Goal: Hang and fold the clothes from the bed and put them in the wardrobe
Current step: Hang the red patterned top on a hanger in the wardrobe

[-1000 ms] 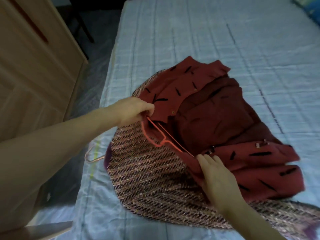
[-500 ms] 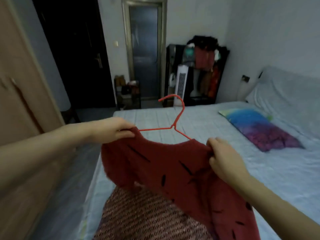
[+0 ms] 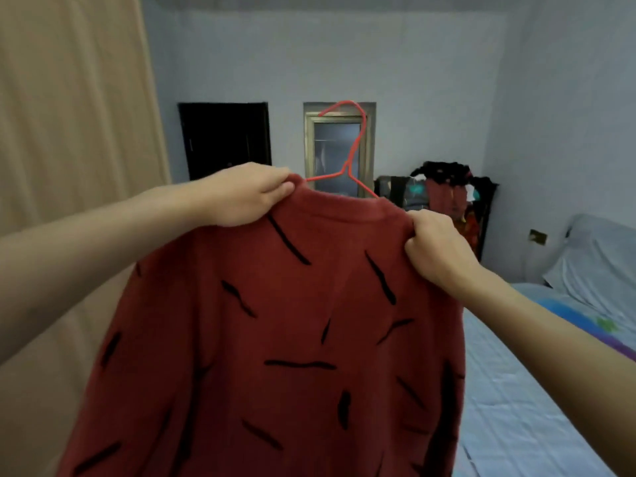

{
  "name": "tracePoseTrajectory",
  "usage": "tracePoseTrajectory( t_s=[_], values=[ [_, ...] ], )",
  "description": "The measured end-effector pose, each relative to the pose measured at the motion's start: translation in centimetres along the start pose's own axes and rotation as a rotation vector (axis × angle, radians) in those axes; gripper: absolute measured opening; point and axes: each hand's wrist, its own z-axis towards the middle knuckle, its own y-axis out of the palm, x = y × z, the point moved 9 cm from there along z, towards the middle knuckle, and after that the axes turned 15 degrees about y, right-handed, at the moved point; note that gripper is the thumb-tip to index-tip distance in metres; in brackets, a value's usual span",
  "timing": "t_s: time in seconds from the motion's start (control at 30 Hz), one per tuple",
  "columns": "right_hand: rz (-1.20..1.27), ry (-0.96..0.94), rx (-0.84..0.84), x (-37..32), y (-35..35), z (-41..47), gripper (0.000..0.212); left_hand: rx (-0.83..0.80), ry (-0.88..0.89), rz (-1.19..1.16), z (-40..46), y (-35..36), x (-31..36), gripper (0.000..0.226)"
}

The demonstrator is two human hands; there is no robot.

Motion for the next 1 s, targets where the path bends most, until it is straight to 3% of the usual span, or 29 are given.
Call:
tracePoseTrajectory(
  t_s=[0.23, 0.33, 0.53, 0.73, 0.83, 1.0],
  values=[
    [0.104, -0.332, -0.147, -8.9, 1.2, -1.8, 0.011, -0.128, -0.254, -0.133, -7.2, -4.4, -0.8, 0.039],
    [0.121, -0.463, -0.121, -12.3, 1.8, -3.4, 0.030, -0.206, -0.302, 0.004, -10.9, -5.2, -1.6, 0.044],
    [0.034, -0.738, 0.013, -17.6, 3.2, -6.3, 0.015, -0.121, -0.322, 0.303, -17.3, -7.6, -1.9, 0.015],
    [0.009, -0.770, 0.116, -21.1, 3.6, -8.9, 0.013, -0.014, -0.596, 0.447, -23.7, -9.6, 0.5, 0.025],
    [0.076, -0.785, 0.132, -22.9, 3.7, -10.6, 0.012, -0.017, -0.656, 0.534, -26.5, -10.8, 3.2, 0.018],
    [0.104, -0.891, 0.107, -26.7, 4.6, -15.0, 0.011, -0.217, -0.757, 0.740, -31.7, -12.7, 7.2, 0.015]
  ],
)
